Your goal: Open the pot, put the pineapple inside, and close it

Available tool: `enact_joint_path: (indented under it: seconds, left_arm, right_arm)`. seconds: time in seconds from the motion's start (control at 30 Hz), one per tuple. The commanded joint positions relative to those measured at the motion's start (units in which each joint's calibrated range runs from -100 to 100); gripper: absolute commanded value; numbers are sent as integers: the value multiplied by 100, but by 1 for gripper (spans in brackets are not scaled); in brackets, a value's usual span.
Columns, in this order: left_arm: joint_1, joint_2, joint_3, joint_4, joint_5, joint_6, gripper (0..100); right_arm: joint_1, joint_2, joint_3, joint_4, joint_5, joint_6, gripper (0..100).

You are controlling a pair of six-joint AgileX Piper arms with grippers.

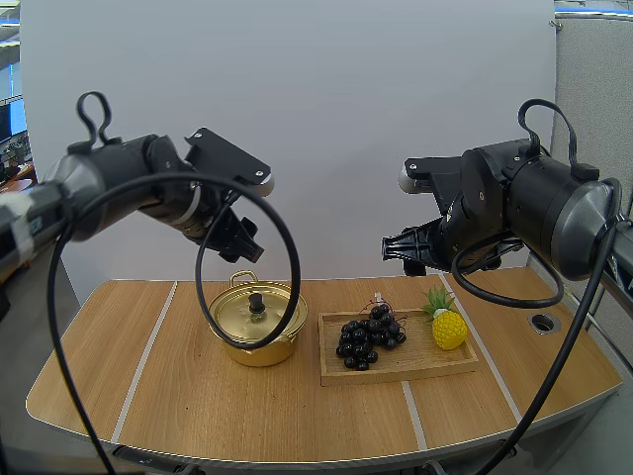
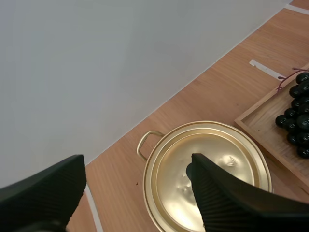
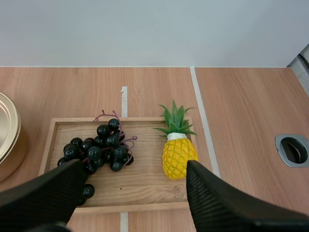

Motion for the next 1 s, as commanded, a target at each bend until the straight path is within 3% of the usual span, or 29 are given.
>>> enact_joint_path:
  seconds: [0.0,0.6,0.83,0.97]
  left_arm:
    - [-27,394,-329,-86,318,125,100]
    - [-37,2771,-1626,-98,2082,581,100]
    - [-127,3166,-1684,-92,2396,636,100]
    - [-258,3181,-1684,-53,2396,660,100]
  right_arm:
    - [8,-25,-41,-33,-99,18,100]
    - [8,-25,-41,-33,-99,18,100]
    - [8,-25,-41,-33,-99,18,100]
    - [8,-25,-41,-33,-99,18,100]
